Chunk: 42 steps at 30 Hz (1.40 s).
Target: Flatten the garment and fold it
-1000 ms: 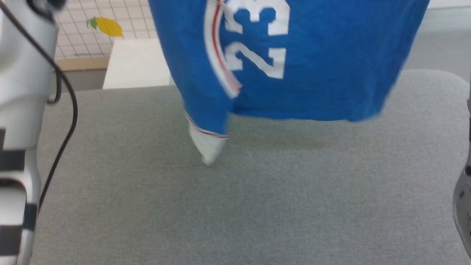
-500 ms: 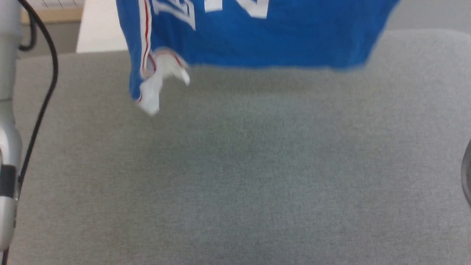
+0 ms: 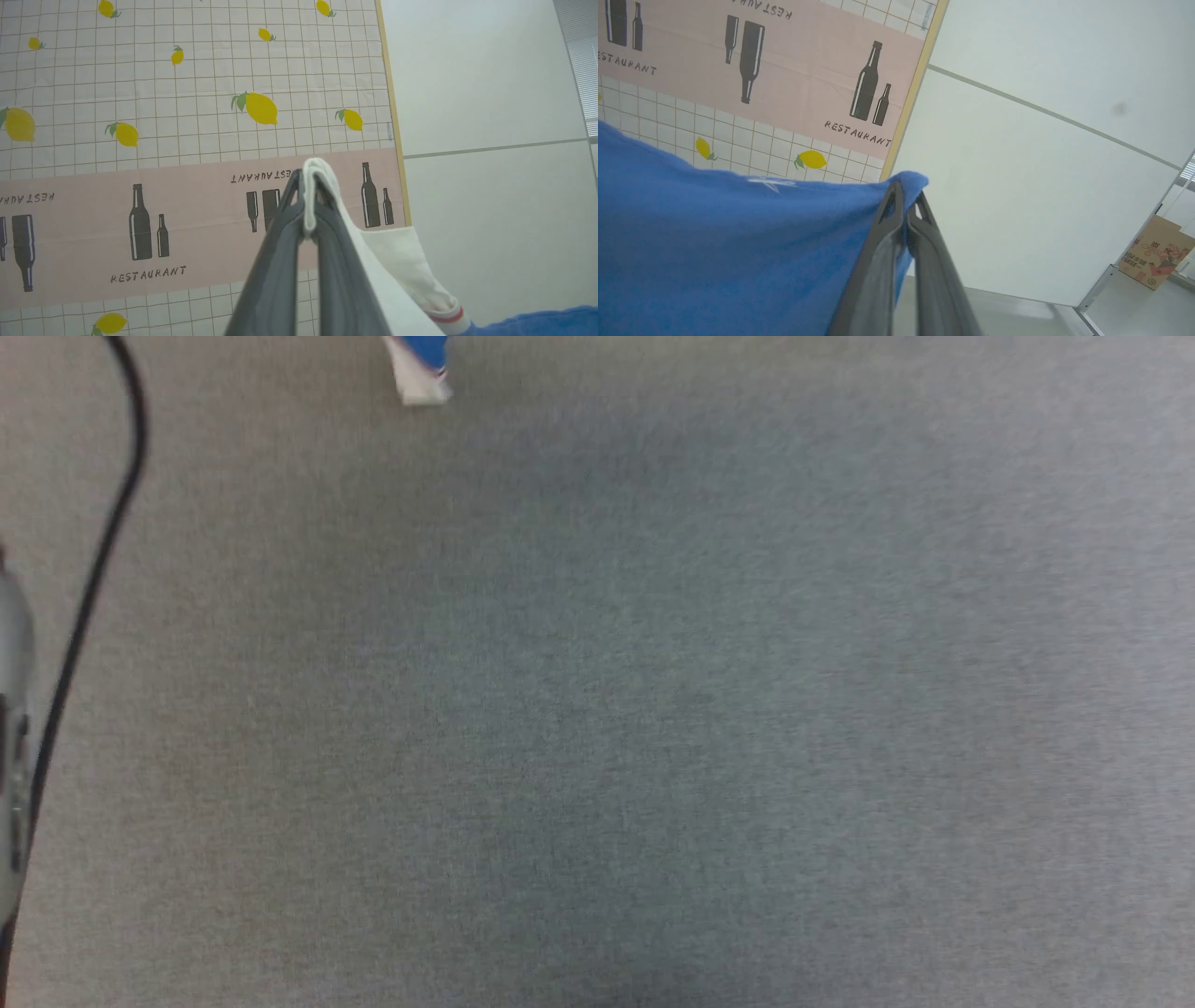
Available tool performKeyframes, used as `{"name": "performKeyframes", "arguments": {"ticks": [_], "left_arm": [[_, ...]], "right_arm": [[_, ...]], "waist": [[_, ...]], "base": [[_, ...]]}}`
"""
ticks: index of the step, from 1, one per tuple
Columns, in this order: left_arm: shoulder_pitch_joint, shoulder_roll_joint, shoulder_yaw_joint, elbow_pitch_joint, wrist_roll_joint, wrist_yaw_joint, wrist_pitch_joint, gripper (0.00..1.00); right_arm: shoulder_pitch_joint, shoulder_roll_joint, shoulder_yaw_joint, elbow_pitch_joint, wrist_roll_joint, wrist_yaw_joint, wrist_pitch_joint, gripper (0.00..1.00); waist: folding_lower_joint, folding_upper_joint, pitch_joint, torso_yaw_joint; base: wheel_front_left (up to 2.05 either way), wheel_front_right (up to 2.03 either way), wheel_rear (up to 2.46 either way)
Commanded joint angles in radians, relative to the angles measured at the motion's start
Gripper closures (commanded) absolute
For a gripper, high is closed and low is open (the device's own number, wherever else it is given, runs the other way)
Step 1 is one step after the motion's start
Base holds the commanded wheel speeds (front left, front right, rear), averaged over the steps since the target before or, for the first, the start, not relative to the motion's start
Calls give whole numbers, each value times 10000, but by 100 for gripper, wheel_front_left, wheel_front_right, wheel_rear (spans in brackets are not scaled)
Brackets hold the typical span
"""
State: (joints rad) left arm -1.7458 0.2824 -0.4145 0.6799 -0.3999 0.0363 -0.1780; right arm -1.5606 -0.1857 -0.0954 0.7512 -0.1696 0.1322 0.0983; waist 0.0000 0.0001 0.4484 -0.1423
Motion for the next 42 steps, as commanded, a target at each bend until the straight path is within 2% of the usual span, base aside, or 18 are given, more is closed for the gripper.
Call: {"name": "performKeyframes", "arguments": {"ticks": [1, 11, 17, 23, 27, 31, 35, 39, 42], "left_arm": [[-123, -118, -90, 125, 74, -39, -179, 100], [214, -94, -360, 440, 114, -639, -699, 100], [972, 86, -457, -309, -53, -1171, -804, 100], [2619, 401, -474, -1591, -730, -1447, -708, 100], [4002, 808, -468, -2806, -1305, -1493, -138, 100], [5651, 1267, -388, -4459, -1889, -1241, 643, 100], [7461, 1620, -129, -6181, -2604, -704, 1212, 100], [9250, 1915, 24, -7515, -3128, -265, 1409, 100], [10573, 2043, 65, -8205, -3398, 36, 1344, 100]], "right_arm": [[-153, -87, 79, 117, -140, -15, -192, 100], [-306, -739, 923, 546, -767, -15, -1674, 100], [-112, -1222, 1563, 795, -580, -15, -2422, 100], [625, -1742, 2317, 767, 613, -15, -3015, 100], [1607, -2224, 2736, 196, 1923, -15, -3139, 100], [2934, -2898, 2973, -892, 3302, -15, -2833, 100], [4616, -3452, 2735, -2296, 4528, -15, -2266, 100], [6524, -3597, 2016, -3761, 5341, -15, -1726, 100], [8059, -3381, 1305, -4807, 5627, -15, -1377, 100]], "waist": [[0, -1, 774, 331], [0, -1, 1798, 620], [0, -1, 1985, 749], [0, -1, 1784, 890], [0, -1, 1518, 922], [0, -1, 1266, 947], [0, -1, 1013, 989], [0, -1, 677, 1054], [0, -1, 349, 1120]], "base": [[0, 0, 0], [0, 0, 0], [0, 0, 0], [0, 0, 0], [0, 0, 0], [0, 0, 0], [0, 0, 0], [0, 0, 0], [0, 0, 0]]}}
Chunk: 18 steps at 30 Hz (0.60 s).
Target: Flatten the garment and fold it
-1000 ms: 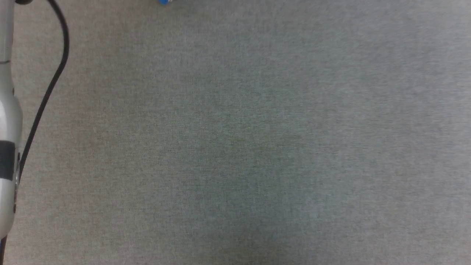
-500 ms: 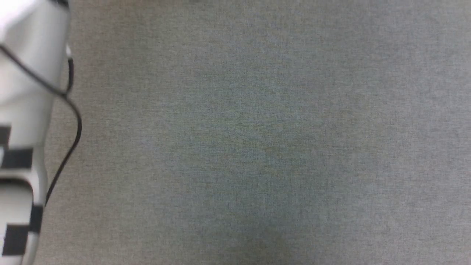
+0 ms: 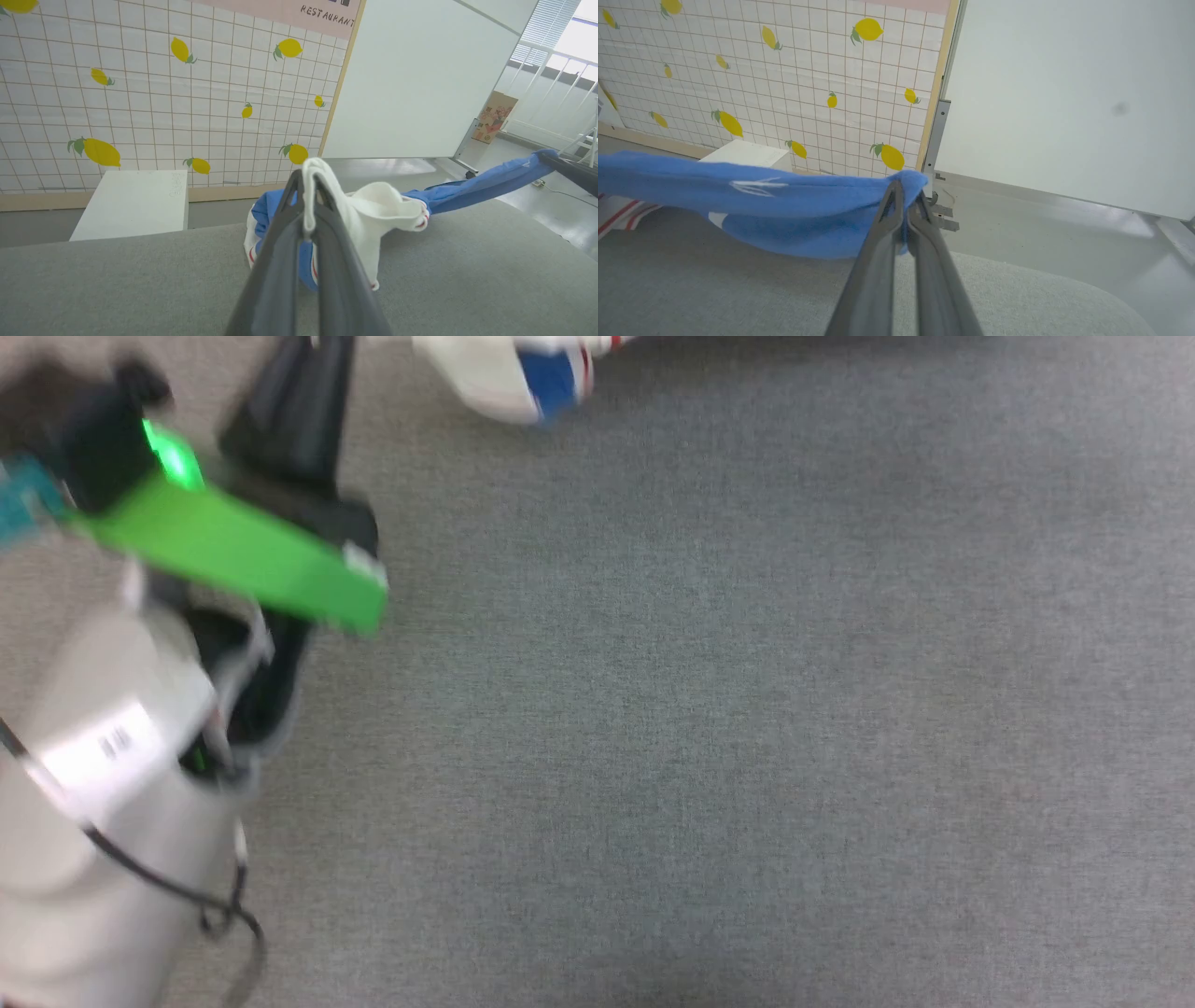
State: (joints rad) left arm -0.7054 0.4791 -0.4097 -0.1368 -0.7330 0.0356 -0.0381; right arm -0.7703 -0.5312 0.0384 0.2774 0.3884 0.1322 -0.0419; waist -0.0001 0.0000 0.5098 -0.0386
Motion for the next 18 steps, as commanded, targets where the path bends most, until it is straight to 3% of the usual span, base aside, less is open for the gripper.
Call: {"name": "performKeyframes", "arguments": {"ticks": [1, 9, 18], "left_arm": [[536, 109, -6, -164, -131, 110, -57, 100], [3287, 370, -694, -406, -821, 318, 463, 100], [5620, 462, -1221, 115, -1827, 568, 1047, 100]], "right_arm": [[589, 177, -192, -341, 98, -15, 148, 100], [3867, 1221, -879, -2157, 320, -15, 1349, 100], [6584, 1774, -924, -2603, 1016, -15, 2807, 100]], "waist": [[1, 0, -365, 104], [1, 0, -1199, 166], [1, 0, -2090, 99]], "base": [[0, 0, 0], [0, 0, 0], [0, 0, 0]]}}
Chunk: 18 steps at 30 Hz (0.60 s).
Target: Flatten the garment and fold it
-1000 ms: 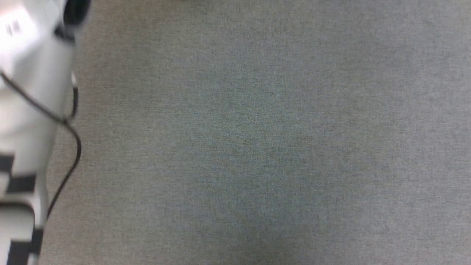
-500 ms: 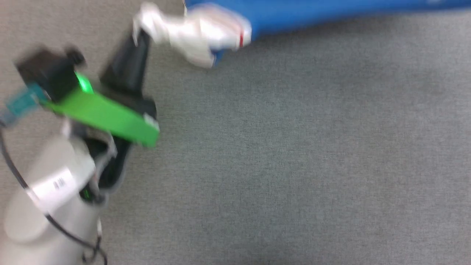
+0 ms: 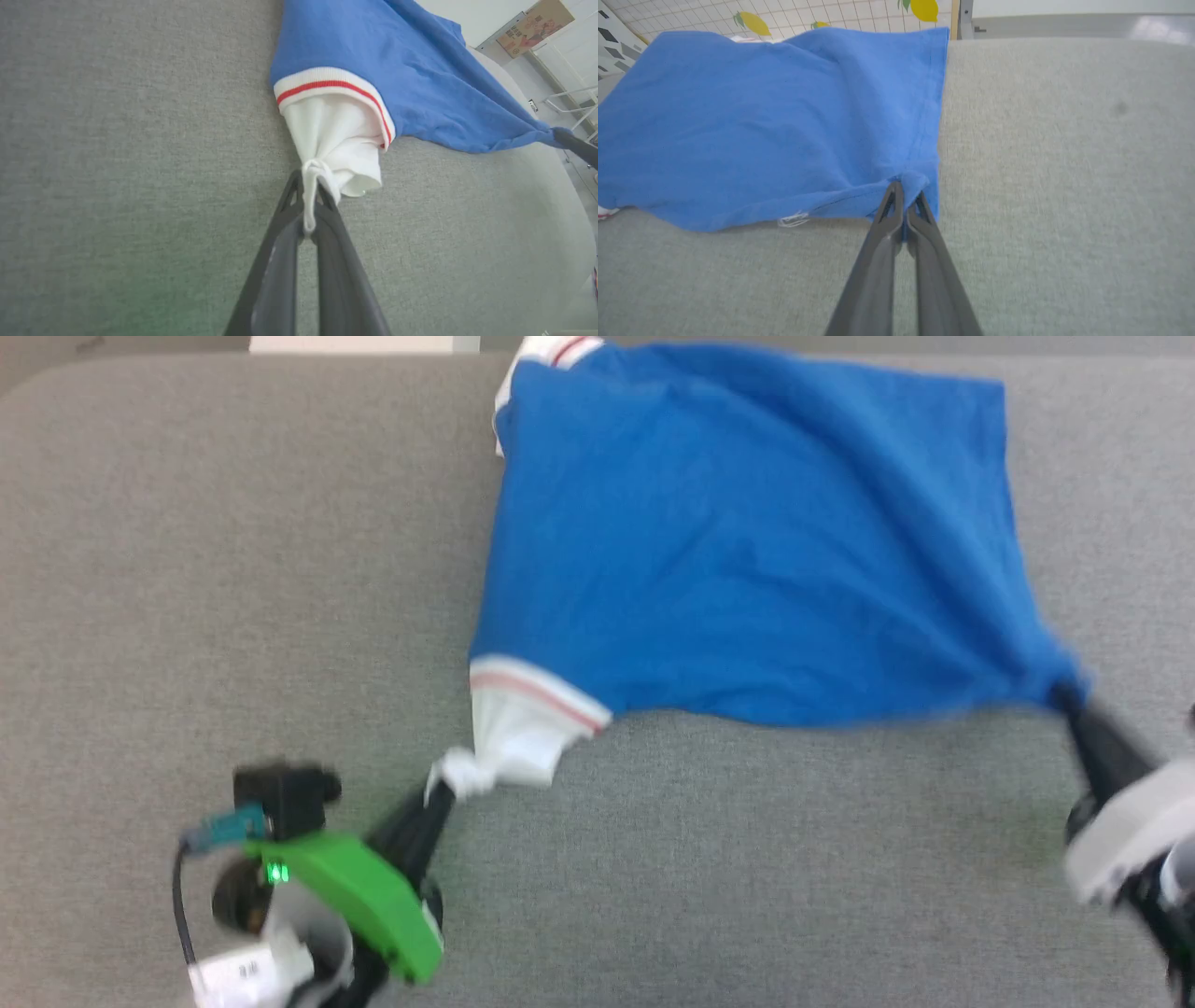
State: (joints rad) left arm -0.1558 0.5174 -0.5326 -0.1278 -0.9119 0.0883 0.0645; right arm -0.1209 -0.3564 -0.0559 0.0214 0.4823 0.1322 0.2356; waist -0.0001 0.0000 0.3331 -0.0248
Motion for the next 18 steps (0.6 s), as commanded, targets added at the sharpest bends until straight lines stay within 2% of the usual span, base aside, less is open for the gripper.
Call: {"name": "performKeyframes", "arguments": {"ticks": [1, 7, 11, 18], "left_arm": [[408, 96, -9, 60, -190, 85, 72, 100], [1678, 263, -38, 44, -877, 251, 297, 100], [2379, 424, 5, -100, -1285, 337, 423, 100], [3513, 783, 94, -727, -1903, 596, 704, 100]], "right_arm": [[444, -50, 170, -106, 321, -15, 397, 100], [2047, -476, 105, -448, 1329, -15, 1752, 100], [2860, -571, -370, -553, 1383, -15, 2423, 100], [3941, -117, -1226, -977, 1420, -15, 3356, 100]], "waist": [[1, 0, -462, -56], [1, 0, -1218, -100], [1, 0, -1727, -128], [1, 0, -2454, -112]], "base": [[0, 0, 0], [0, 0, 0], [0, 0, 0], [0, 0, 0]]}}
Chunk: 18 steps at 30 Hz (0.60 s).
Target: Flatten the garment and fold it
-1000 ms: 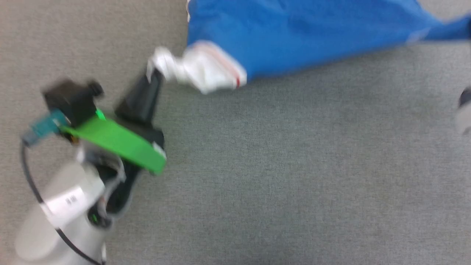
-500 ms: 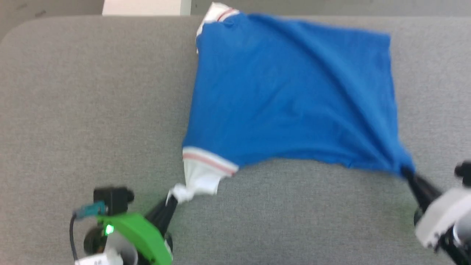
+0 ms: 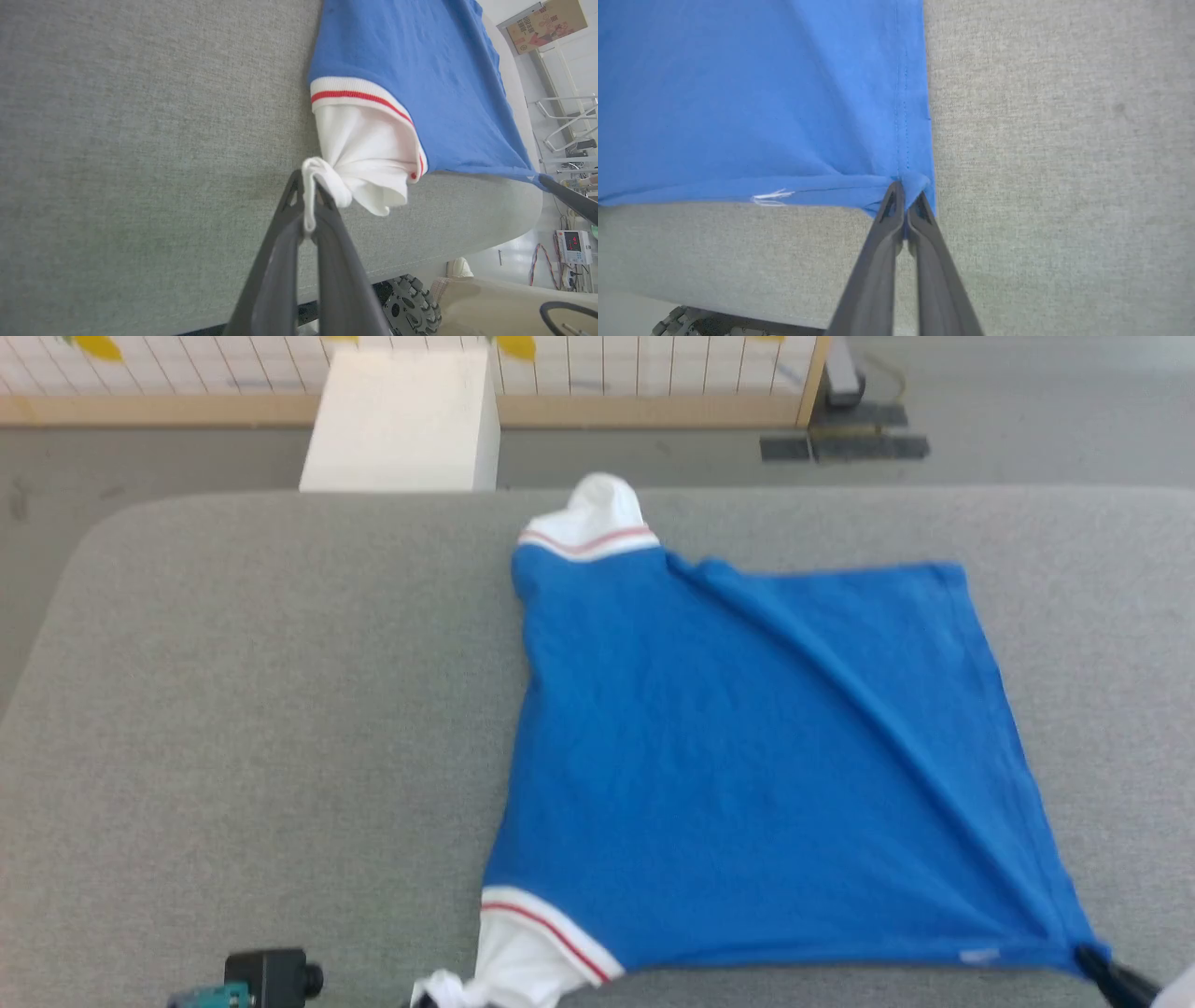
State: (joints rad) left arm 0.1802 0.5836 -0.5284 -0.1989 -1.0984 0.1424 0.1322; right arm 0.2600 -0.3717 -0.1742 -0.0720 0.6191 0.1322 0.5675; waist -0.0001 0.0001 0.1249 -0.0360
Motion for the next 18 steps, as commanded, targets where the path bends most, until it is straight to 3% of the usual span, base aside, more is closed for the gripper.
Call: {"name": "performKeyframes", "arguments": {"ticks": [1, 14, 18], "left_arm": [[330, 198, 66, -142, -126, 97, 79, 100], [1840, 920, 303, -1658, -752, 517, 314, 100], [1866, 1033, 563, -2005, -652, 639, 87, 100]], "right_arm": [[312, 137, -153, -138, 48, -15, 221, 100], [1825, 1472, -1254, -1981, -155, -15, 1820, 100], [1859, 1726, -1584, -2487, -233, -15, 1858, 100]], "waist": [[1, -1, -463, 14], [1, -1, -717, 153], [1, -1, -561, 202]], "base": [[0, 0, 0], [0, 0, 0], [0, 0, 0]]}}
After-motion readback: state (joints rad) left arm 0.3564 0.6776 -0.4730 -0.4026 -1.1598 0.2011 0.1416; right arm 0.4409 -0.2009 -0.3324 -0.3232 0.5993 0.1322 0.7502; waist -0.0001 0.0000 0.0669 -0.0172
